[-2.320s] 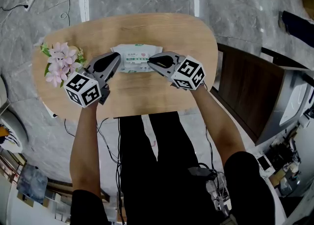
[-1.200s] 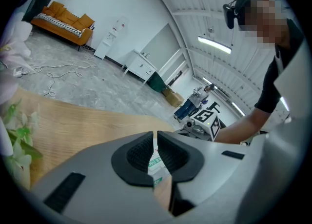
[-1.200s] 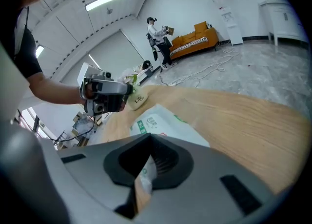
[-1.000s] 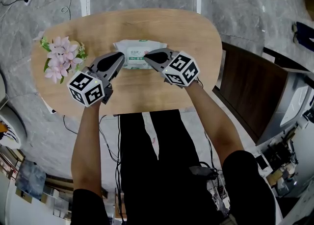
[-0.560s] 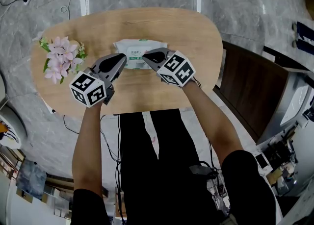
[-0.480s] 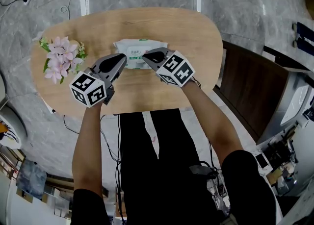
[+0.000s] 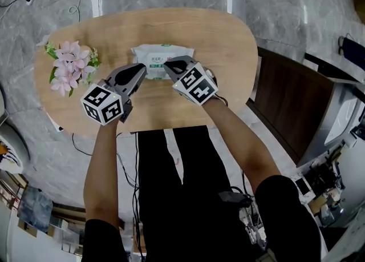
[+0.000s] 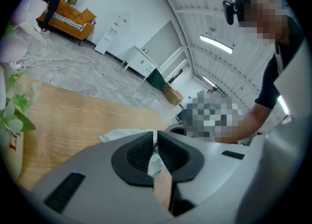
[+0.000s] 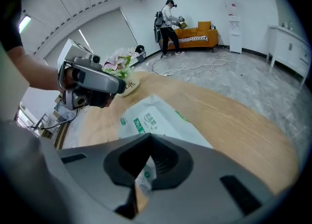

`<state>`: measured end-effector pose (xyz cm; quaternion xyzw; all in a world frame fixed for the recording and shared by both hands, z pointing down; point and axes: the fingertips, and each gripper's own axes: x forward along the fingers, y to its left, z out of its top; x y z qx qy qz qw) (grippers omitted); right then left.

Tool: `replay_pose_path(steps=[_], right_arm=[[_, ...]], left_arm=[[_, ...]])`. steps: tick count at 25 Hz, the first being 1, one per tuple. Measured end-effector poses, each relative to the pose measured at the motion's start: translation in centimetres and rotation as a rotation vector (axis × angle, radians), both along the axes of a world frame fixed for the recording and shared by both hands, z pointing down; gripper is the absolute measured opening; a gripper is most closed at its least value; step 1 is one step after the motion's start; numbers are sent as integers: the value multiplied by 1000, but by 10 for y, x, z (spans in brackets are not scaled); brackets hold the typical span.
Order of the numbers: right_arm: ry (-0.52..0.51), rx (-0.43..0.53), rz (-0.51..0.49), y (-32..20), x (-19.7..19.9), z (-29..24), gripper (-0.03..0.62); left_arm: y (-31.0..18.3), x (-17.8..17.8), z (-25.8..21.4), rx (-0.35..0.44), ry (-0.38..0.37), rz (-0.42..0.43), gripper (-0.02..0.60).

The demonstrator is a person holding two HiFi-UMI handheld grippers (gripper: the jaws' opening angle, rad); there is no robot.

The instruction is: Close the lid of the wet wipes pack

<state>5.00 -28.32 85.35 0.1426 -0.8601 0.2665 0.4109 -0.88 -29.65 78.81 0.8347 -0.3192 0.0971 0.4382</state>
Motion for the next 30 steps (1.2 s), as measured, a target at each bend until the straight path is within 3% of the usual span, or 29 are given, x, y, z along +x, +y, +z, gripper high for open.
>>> replay_pose_path(steps=[6, 18, 24, 30], right_arm=[[23, -3, 7, 0, -2, 1, 9], [-46, -19, 61, -4, 8, -24, 11], [-123, 26, 117, -9, 13, -88, 11], [-237, 168, 193, -44, 6, -205, 11]], left_arm=[[3, 2, 1, -2, 7, 1, 37], [7, -6, -23, 25, 1, -2, 37], [8, 1, -73, 72, 4, 12, 37], [-12, -3, -160, 205, 9, 43, 34]])
